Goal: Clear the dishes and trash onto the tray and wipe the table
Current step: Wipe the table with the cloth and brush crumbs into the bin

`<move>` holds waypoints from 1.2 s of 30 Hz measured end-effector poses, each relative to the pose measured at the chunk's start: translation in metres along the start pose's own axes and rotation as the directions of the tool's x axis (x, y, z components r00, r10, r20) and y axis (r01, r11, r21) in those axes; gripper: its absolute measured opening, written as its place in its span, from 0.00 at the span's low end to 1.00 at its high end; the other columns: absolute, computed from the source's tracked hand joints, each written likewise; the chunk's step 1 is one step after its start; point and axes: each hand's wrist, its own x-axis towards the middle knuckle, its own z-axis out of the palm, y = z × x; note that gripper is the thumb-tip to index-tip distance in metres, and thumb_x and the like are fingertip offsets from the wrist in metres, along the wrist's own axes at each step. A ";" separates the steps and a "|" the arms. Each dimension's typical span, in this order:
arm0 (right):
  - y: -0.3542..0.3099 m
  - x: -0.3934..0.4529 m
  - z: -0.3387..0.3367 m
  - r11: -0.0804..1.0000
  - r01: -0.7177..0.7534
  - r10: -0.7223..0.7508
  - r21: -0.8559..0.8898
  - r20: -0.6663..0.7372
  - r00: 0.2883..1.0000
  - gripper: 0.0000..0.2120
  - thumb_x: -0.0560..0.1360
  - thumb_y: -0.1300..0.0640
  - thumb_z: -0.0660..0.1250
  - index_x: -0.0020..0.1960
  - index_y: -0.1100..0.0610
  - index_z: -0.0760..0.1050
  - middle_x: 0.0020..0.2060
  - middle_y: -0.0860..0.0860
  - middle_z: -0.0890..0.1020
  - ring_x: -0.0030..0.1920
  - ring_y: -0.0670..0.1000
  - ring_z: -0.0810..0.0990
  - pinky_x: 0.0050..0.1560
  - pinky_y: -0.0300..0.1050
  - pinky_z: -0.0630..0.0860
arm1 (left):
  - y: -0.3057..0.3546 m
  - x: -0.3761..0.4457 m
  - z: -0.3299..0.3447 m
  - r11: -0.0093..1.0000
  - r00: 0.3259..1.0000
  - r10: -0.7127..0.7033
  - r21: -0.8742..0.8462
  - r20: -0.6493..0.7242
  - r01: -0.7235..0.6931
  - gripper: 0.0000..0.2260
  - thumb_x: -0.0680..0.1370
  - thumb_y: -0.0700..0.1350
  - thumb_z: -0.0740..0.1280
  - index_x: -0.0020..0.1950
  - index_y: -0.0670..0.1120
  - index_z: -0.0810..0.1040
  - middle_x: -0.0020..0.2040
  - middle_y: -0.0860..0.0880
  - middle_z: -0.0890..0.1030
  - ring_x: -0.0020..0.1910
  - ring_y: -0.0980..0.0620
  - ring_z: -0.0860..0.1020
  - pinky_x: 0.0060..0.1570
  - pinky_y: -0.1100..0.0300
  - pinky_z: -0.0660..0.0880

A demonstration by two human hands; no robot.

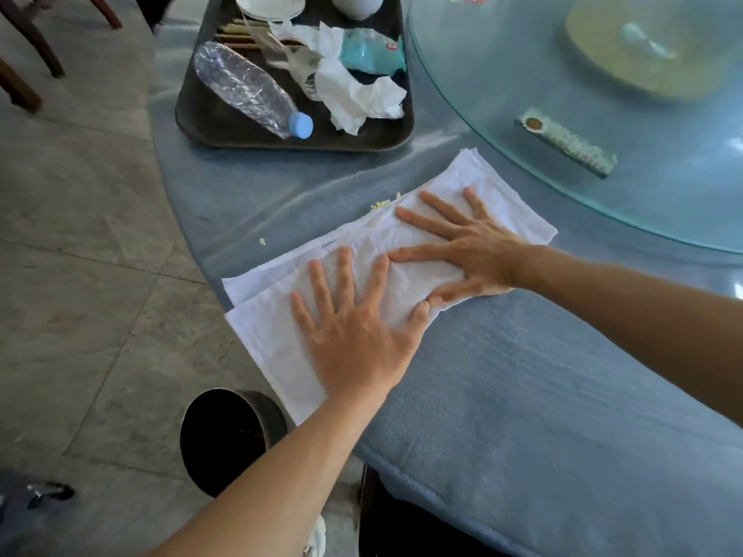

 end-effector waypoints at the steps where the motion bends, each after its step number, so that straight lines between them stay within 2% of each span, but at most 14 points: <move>1: 0.000 0.000 -0.001 1.000 -0.003 0.003 0.006 0.005 1.000 0.40 0.69 0.15 0.42 0.78 0.25 0.40 0.83 0.43 0.35 0.83 0.60 0.35 0.72 0.81 0.41 | 0.001 0.000 -0.001 1.000 1.000 0.003 -0.001 0.011 -0.003 0.37 0.73 0.78 0.49 0.80 0.64 0.60 0.84 0.51 0.54 0.82 0.40 0.47 0.76 0.34 0.46; 6: -0.001 0.001 -0.006 1.000 -0.003 0.003 0.025 0.029 1.000 0.40 0.69 0.15 0.41 0.78 0.25 0.40 0.83 0.43 0.35 0.83 0.60 0.35 0.72 0.83 0.42 | 0.000 0.002 -0.003 1.000 0.997 -0.005 0.005 0.078 0.004 0.37 0.74 0.77 0.48 0.81 0.64 0.56 0.84 0.52 0.50 0.82 0.41 0.45 0.76 0.34 0.45; 11: -0.001 -0.001 -0.005 1.000 -0.008 0.008 0.020 0.009 1.000 0.39 0.71 0.17 0.49 0.78 0.24 0.43 0.83 0.43 0.37 0.83 0.60 0.36 0.71 0.84 0.44 | 0.002 0.000 -0.002 1.000 0.997 -0.014 0.027 0.078 0.012 0.36 0.74 0.76 0.51 0.80 0.63 0.58 0.84 0.50 0.53 0.82 0.40 0.48 0.76 0.33 0.48; 16: 0.000 -0.001 -0.005 1.000 -0.011 0.012 0.023 -0.039 0.999 0.39 0.71 0.18 0.51 0.78 0.24 0.43 0.84 0.44 0.41 0.83 0.61 0.39 0.71 0.84 0.45 | 0.006 0.002 -0.006 0.999 0.987 -0.031 0.049 0.156 0.024 0.38 0.74 0.78 0.45 0.81 0.64 0.53 0.84 0.50 0.48 0.82 0.40 0.44 0.76 0.32 0.46; 26: 0.002 0.001 -0.005 0.999 -0.019 0.020 0.050 -0.008 1.000 0.40 0.69 0.17 0.50 0.78 0.24 0.44 0.84 0.44 0.41 0.83 0.63 0.39 0.70 0.84 0.46 | 0.005 0.001 -0.009 0.995 0.964 -0.032 0.103 0.262 0.005 0.38 0.75 0.75 0.51 0.82 0.62 0.48 0.84 0.49 0.44 0.82 0.39 0.42 0.75 0.31 0.45; 33: 0.002 0.003 -0.007 0.997 -0.018 0.017 0.071 0.014 1.000 0.41 0.69 0.18 0.54 0.79 0.25 0.47 0.85 0.46 0.44 0.83 0.64 0.41 0.70 0.84 0.46 | 0.004 0.003 -0.013 0.993 0.946 -0.031 0.118 0.323 -0.007 0.38 0.75 0.71 0.54 0.82 0.61 0.48 0.84 0.49 0.44 0.82 0.38 0.42 0.75 0.31 0.46; 36: -0.001 0.001 -0.011 0.994 -0.041 0.042 0.100 -0.012 0.999 0.38 0.71 0.19 0.52 0.79 0.25 0.49 0.85 0.46 0.46 0.83 0.64 0.43 0.71 0.83 0.45 | 0.004 0.004 -0.014 0.993 0.934 -0.042 0.117 0.356 0.000 0.38 0.75 0.70 0.55 0.82 0.61 0.49 0.84 0.48 0.46 0.82 0.37 0.44 0.75 0.31 0.48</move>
